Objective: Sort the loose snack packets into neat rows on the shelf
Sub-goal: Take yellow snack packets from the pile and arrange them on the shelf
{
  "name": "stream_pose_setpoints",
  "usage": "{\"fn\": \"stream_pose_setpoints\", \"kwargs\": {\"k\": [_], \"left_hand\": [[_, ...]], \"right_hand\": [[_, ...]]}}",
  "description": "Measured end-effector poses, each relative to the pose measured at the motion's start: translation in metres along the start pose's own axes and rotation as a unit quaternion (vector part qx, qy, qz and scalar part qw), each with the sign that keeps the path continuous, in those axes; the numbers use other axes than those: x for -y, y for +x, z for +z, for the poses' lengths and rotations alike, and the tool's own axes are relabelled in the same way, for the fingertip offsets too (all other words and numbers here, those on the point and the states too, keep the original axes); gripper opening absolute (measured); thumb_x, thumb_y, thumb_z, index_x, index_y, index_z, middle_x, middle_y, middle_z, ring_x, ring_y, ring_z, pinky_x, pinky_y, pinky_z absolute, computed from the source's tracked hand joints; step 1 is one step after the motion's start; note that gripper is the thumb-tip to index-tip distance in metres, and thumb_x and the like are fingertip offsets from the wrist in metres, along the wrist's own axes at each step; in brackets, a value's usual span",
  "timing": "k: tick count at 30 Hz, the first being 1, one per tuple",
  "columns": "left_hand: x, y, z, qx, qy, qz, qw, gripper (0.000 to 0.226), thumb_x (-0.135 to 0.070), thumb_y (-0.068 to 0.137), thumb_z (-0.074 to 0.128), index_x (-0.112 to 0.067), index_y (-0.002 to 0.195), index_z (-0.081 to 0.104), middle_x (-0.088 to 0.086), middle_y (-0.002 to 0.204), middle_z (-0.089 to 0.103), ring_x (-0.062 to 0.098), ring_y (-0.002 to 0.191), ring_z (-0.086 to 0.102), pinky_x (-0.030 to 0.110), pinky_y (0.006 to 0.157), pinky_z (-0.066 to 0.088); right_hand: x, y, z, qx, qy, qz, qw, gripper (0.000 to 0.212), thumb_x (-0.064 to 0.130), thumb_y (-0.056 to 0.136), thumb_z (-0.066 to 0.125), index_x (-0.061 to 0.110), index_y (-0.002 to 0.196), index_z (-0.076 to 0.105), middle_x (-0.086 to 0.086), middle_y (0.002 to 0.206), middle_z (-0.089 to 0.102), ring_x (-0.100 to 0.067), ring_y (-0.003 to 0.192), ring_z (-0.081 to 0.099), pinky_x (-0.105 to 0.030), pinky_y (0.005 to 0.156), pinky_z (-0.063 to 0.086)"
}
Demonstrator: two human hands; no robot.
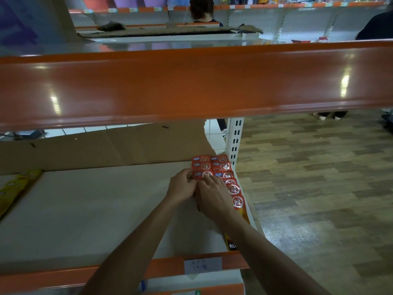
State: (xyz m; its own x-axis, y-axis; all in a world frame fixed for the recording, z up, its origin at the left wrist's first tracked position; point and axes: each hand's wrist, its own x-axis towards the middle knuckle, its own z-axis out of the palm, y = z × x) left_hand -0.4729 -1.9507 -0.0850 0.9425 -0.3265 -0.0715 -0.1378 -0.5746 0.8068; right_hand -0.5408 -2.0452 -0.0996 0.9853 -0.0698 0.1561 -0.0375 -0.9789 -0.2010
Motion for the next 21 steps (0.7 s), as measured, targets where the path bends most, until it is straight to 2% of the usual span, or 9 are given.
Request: {"fn": "stream_pose_setpoints", "kwargs": {"k": [3,8,11,15,21], "left_hand": [[0.002,-0.006,-0.006,-0.018,0.028,0.010,0.999,0.038,-0.020,0.094,0.055,-0.015,0.132,0.053,0.003,0.128,0.061,0.018,0.113,0.060,0.021,0.089,0.042],[0.020,-0.026,-0.032,-0.055,0.111,0.038,0.992,0.042,-0.008,0.090,0.052,-0.015,0.132,0.054,0.005,0.126,0.062,0.019,0.113,0.059,0.030,0.097,0.046],[0.040,-0.043,-0.060,-0.071,0.172,0.050,0.981,0.043,-0.012,0.092,0.053,-0.017,0.134,0.050,0.002,0.131,0.058,0.019,0.117,0.056,0.032,0.098,0.045],[0.076,-0.070,-0.113,-0.110,0.223,0.047,0.967,0.041,-0.018,0.095,0.048,-0.019,0.136,0.048,0.001,0.134,0.055,0.018,0.121,0.052,0.030,0.100,0.042],[0.157,-0.135,-0.226,-0.185,0.268,0.008,0.945,0.044,-0.023,0.098,0.045,-0.018,0.141,0.043,0.002,0.140,0.050,0.020,0.129,0.043,0.032,0.104,0.038]], "right_hand": [[0.009,-0.001,-0.005,-0.018,0.023,0.006,1.000,0.037,0.026,0.094,0.052,0.013,0.129,0.052,-0.007,0.137,0.050,-0.024,0.132,0.040,-0.040,0.116,0.023],[0.043,0.002,-0.009,-0.032,0.034,-0.017,0.999,0.043,0.023,0.094,0.052,0.013,0.135,0.047,-0.008,0.143,0.044,-0.024,0.136,0.034,-0.038,0.116,0.020],[0.079,0.001,-0.005,-0.022,0.051,-0.036,0.998,0.048,0.023,0.093,0.053,0.011,0.138,0.043,-0.011,0.147,0.040,-0.026,0.139,0.030,-0.037,0.115,0.020],[0.145,0.001,0.005,-0.019,0.078,-0.079,0.994,0.049,0.016,0.090,0.053,0.008,0.138,0.045,-0.011,0.143,0.045,-0.028,0.136,0.035,-0.036,0.114,0.023],[0.286,0.003,0.029,-0.008,0.095,-0.149,0.984,0.050,0.015,0.092,0.051,0.005,0.140,0.042,-0.016,0.149,0.037,-0.028,0.139,0.032,-0.036,0.116,0.019]]}}
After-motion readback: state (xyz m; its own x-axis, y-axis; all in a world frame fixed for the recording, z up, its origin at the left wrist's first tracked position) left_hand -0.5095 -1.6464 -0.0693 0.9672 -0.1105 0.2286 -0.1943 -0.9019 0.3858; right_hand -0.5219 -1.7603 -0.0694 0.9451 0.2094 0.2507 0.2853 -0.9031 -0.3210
